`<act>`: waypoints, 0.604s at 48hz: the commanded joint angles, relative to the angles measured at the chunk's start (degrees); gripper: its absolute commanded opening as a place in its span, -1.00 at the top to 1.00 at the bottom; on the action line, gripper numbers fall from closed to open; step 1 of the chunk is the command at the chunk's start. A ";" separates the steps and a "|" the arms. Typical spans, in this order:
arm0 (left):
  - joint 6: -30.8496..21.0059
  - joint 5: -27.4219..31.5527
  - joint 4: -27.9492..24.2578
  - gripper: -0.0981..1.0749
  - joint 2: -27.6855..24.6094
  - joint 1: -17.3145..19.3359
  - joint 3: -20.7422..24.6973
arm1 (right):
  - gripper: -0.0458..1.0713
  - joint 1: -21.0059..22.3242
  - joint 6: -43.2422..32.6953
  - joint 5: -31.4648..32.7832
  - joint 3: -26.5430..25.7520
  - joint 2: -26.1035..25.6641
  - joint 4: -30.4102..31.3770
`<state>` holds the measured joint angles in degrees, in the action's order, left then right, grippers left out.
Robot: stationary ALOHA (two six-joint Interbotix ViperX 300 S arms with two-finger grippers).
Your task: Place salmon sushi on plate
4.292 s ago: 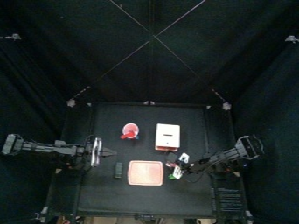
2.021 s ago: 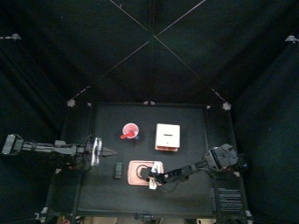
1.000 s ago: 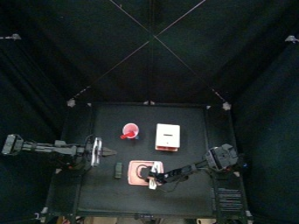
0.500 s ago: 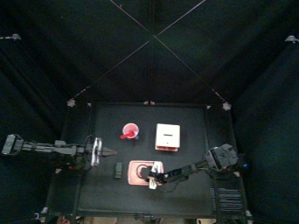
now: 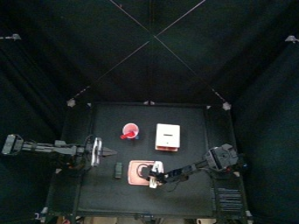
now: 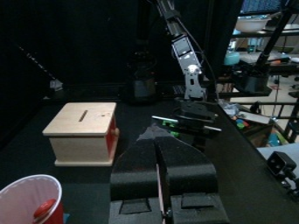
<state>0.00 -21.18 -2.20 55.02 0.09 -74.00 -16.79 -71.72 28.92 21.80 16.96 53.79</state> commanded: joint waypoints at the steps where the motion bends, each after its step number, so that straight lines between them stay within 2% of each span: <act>1: 0.09 -0.53 -0.09 0.88 -0.35 0.09 0.79 | -0.61 -0.18 -0.09 0.00 -1.14 -2.72 0.53; 15: 0.09 -0.53 0.00 0.88 -0.35 0.09 0.79 | -0.61 -1.14 0.00 0.44 -2.11 -5.62 1.49; 29: 0.09 -0.53 0.00 0.88 -0.35 0.09 0.79 | -0.61 -1.41 -0.09 0.44 -2.20 -6.15 1.67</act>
<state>0.00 -21.18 -2.20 55.02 0.09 -74.00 -18.28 -71.72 29.36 20.92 13.71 55.20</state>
